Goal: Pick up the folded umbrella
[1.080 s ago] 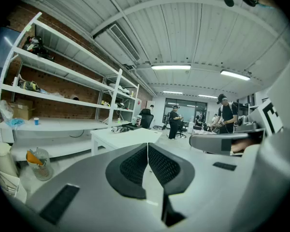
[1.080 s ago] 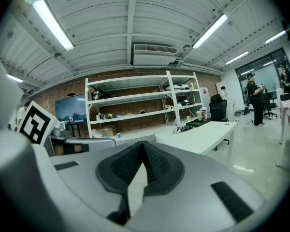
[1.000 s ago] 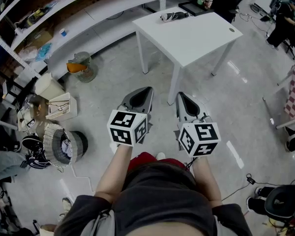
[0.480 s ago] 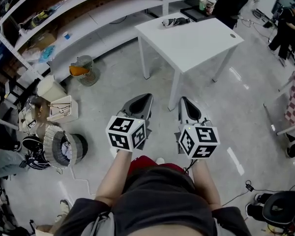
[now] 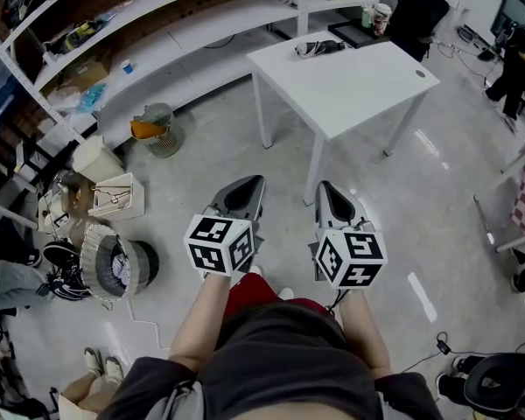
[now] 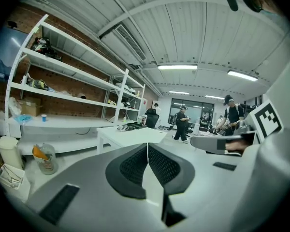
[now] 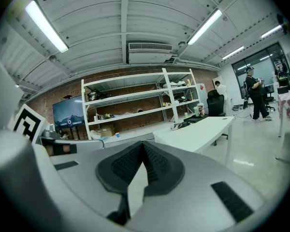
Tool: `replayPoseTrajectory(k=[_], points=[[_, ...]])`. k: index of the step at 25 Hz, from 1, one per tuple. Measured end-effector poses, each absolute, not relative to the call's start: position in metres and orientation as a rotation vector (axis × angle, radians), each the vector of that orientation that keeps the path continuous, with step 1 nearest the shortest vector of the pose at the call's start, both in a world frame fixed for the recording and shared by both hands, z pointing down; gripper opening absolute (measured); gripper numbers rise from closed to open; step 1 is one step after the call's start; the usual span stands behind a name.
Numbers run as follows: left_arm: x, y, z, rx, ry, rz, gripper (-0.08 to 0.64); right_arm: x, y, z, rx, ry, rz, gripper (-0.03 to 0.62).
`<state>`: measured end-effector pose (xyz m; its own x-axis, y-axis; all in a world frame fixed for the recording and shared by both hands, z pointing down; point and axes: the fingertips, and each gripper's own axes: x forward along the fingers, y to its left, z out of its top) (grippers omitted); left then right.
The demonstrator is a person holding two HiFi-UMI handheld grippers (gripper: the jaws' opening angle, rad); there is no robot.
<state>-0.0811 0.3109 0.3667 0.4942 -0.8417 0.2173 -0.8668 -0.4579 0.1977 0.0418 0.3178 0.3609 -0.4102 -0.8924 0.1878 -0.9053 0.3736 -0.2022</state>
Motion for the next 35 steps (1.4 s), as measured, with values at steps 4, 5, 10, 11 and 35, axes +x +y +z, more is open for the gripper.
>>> replayPoseTrajectory(k=[4, 5, 10, 11, 35], points=[[-0.085, 0.303, 0.365, 2.456, -1.469, 0.130, 0.017, 0.046, 0.312, 0.361, 1.688, -2.568, 0.435, 0.018], [-0.085, 0.301, 0.365, 2.457, -1.473, 0.131, 0.017, 0.047, 0.309, 0.361, 1.691, -2.567, 0.437, 0.018], [-0.086, 0.283, 0.361, 2.472, -1.473, 0.130, 0.017, 0.047, 0.294, 0.358, 1.709, -2.561, 0.424, 0.018], [-0.086, 0.278, 0.360, 2.474, -1.473, 0.129, 0.017, 0.048, 0.290, 0.357, 1.712, -2.559, 0.422, 0.018], [-0.113, 0.058, 0.381, 2.532, -1.359, 0.196, 0.018, 0.010, 0.086, 0.377, 1.778, -2.462, 0.474, 0.018]])
